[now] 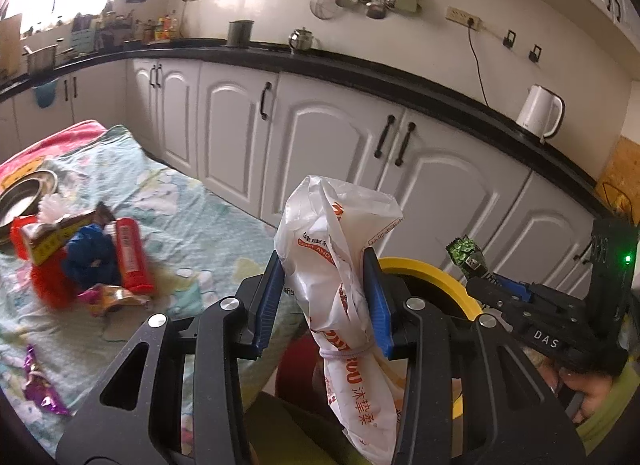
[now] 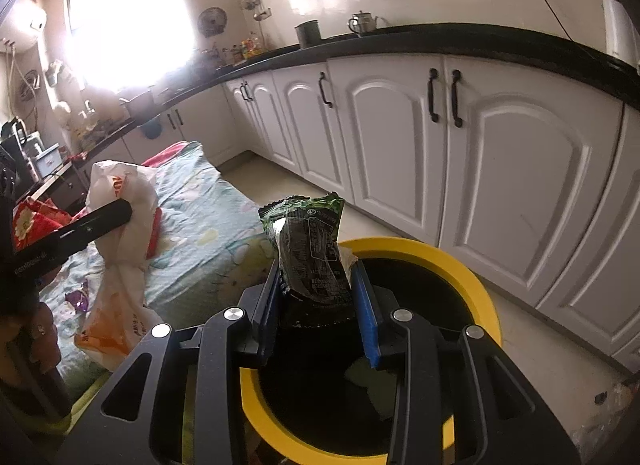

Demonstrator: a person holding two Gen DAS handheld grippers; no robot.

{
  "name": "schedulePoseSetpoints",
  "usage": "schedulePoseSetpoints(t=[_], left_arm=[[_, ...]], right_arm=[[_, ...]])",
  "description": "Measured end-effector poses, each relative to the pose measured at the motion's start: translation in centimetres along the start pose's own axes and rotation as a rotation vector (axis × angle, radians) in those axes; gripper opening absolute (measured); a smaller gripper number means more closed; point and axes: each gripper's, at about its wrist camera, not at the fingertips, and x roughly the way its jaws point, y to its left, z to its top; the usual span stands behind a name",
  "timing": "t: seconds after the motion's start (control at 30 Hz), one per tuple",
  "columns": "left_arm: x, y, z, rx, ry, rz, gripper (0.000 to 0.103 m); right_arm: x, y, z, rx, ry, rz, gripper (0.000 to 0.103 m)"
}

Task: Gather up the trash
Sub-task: 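Carry the black bag and white bag in both tools over the bin, then open both tools to drop the black bag and white bag into the bin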

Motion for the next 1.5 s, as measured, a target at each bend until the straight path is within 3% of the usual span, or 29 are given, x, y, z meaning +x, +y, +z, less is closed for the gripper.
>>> schedulePoseSetpoints(t=[0.37,1.07,1.27,1.33,1.4,1.5], left_arm=[[3.8,-3.2,-0.4,0.071,0.044,-0.014,0.033],[7.5,-4.2,-1.7,0.049,0.142,-0.036,0.038],[7.4,-4.3,-1.6,0.042,0.150,-0.056,0.048],[7.3,-4.0,-1.7,0.036,0.153,-0.056,0.054],[7.1,-3.7,-1.6,0.022,0.153,-0.056,0.067],[6.6,-3.2,-1.5,0.001,0.148,-0.060,0.073]], right_arm=[[-0.5,-2.2,-1.2,0.035,0.013,-0.026,0.032],[1.1,-3.5,-2.0,0.096,0.078,-0.033,0.036],[1.4,-4.0,-2.0,0.115,0.087,-0.048,0.049],[1.3,-4.1,-2.0,0.120,0.086,-0.055,0.052],[1.3,-4.1,-2.0,0.123,0.083,-0.059,0.055],[1.2,-3.8,-1.9,0.111,0.076,-0.059,0.057]])
